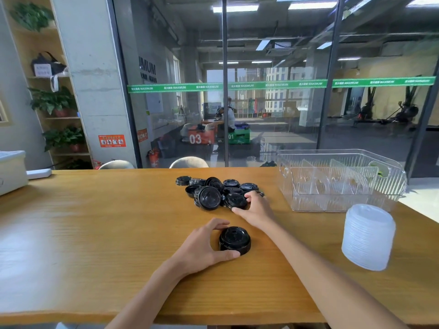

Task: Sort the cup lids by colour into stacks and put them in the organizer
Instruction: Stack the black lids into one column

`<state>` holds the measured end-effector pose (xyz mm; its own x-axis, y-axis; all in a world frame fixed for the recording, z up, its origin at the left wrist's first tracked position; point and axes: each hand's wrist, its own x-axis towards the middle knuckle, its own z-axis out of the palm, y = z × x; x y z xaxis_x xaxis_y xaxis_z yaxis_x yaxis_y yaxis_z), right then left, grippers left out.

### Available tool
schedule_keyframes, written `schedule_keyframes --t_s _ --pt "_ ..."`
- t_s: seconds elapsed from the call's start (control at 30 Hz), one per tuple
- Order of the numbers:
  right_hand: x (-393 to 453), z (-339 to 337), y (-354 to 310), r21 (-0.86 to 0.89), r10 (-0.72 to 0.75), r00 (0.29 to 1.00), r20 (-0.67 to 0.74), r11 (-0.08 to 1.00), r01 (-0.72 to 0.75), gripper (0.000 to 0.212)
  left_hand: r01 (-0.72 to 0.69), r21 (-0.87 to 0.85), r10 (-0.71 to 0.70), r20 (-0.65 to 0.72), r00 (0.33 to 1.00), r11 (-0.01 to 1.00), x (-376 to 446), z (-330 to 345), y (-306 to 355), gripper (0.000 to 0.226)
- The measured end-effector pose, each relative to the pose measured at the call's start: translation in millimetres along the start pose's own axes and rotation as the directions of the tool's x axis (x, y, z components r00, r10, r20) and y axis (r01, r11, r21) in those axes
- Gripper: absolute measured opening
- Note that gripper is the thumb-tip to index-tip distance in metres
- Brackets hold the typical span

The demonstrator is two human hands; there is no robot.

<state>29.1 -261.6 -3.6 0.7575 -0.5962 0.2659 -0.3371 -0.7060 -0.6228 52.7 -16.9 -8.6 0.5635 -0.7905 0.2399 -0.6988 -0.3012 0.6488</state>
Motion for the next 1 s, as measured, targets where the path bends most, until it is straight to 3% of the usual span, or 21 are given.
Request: schedule_keyframes --t_s 0.2,0.43,0.53,0.73,1.0 --pt "3 9 -14 -0.127 -0.002 0.997 -0.073 0.992 -0.007 0.076 -0.003 0.022 0.003 0.000 1.000 1.000 0 -1 1 0.098" --pt "1 12 -17 -0.067 0.011 0.992 -0.126 0.998 -0.020 0.056 -0.003 0.030 0.003 -0.006 1.000 1.000 0 -1 1 0.097" --pt "-1 10 -15 0.016 0.034 0.989 -0.144 0.999 -0.032 0.058 0.001 0.031 -0.001 -0.004 1.000 1.000 0 -2 2 0.097" --pt "-12 -4 -16 0.274 -0.024 0.998 -0.065 0.961 0.041 0.083 0.010 0.031 -0.010 -0.003 1.000 0.999 1 -1 0 0.097" --pt "-60 -35 -18 0.481 -0.042 0.999 -0.012 0.876 0.043 0.064 0.067 0.029 -0.066 -0.031 0.997 0.997 3 1 -2 0.102"
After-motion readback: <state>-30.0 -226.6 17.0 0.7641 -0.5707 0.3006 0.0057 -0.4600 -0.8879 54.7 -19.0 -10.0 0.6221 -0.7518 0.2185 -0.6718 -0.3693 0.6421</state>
